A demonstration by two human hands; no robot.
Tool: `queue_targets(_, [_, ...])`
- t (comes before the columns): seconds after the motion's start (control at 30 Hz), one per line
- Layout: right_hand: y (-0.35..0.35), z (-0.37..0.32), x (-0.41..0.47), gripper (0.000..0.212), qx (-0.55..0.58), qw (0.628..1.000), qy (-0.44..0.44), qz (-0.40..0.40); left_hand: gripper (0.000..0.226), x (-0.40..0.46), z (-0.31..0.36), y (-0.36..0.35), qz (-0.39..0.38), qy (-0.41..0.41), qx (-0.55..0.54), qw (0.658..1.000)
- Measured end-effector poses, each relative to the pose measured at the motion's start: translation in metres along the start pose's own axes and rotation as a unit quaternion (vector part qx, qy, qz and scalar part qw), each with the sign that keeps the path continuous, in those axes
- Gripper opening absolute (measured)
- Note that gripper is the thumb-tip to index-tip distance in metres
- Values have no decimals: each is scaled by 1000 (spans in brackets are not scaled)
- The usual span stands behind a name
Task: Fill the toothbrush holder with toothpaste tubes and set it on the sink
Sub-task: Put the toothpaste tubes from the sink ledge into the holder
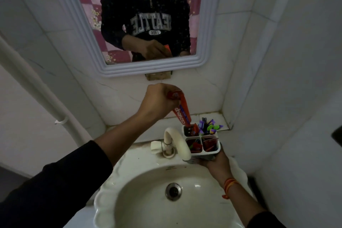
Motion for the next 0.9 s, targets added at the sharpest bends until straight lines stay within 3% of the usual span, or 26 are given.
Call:
queue_targets(0.27, [3,-3,-3,82,-30,1000,-7,2,27,-2,-9,-83,-171,-4,119,978])
queue_targets(0.37, [4,-2,-2,68,-12,1000,-16,-11,23,4,-18,-86,-182,28,99,978])
queue_targets(0.5, [4,-3,-2,87,-42,999,6,0,23,7,-42,-86,-197,120,51,972])
queue_targets(0.63, [5,-6,-1,86,-34,999,23,-1,26,9,-57,-89,-213,183,32,959])
queue_targets(0.9, [7,1,-2,70,-27,1000,12,-5,80,-8,-106,-110,-274,401,-57,872])
Point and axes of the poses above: each hand's wrist, its own x-axis towards the middle knuckle, its own y-axis out of the back of the hand, z = x × y, the point moved 9 cm from there along x, towards the middle knuckle, and after that the axes turned 13 degrees about -x, right-handed, at the moved point
